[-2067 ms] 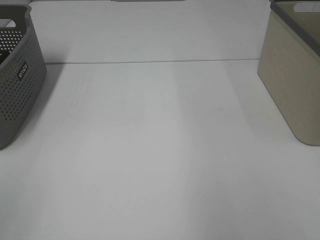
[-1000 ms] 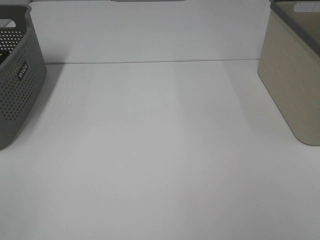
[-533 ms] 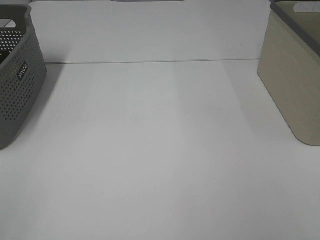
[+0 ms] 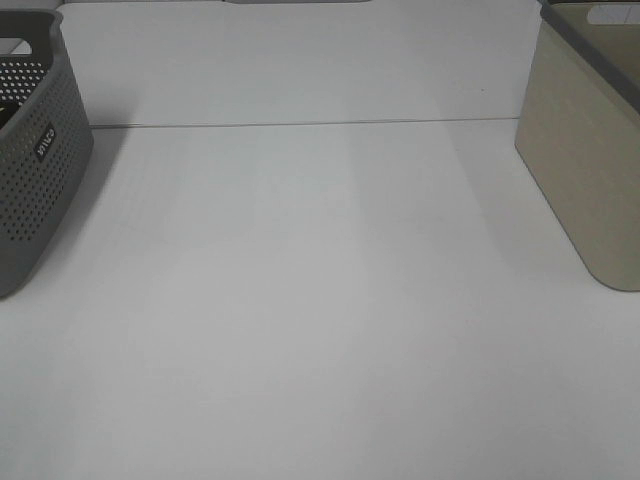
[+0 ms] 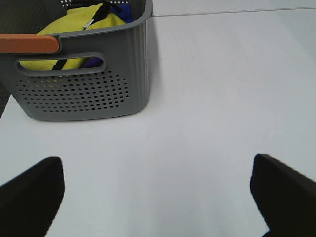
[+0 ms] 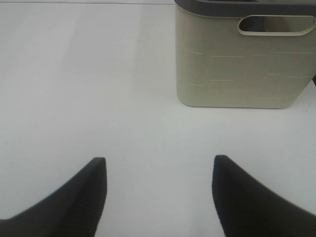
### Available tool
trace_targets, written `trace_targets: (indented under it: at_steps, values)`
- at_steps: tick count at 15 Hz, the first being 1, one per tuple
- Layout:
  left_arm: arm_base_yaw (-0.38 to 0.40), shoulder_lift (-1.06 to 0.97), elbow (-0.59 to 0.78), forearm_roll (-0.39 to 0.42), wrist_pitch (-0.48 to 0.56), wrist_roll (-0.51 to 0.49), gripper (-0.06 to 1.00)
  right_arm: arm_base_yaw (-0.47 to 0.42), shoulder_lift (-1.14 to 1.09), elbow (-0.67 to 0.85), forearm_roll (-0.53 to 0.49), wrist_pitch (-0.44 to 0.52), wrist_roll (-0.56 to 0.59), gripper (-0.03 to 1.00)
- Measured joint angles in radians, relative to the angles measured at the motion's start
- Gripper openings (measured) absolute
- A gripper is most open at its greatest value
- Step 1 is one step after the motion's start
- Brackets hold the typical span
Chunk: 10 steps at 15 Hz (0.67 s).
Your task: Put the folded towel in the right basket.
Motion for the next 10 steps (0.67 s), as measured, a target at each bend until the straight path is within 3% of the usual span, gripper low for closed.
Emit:
trace_targets:
  at_steps: [10]
  values:
    - [0.0, 0.0, 0.0, 0.0, 0.0, 0.0, 0.97, -0.047, -0.023, 0.0, 0.004, -0.002, 0.0, 0.6]
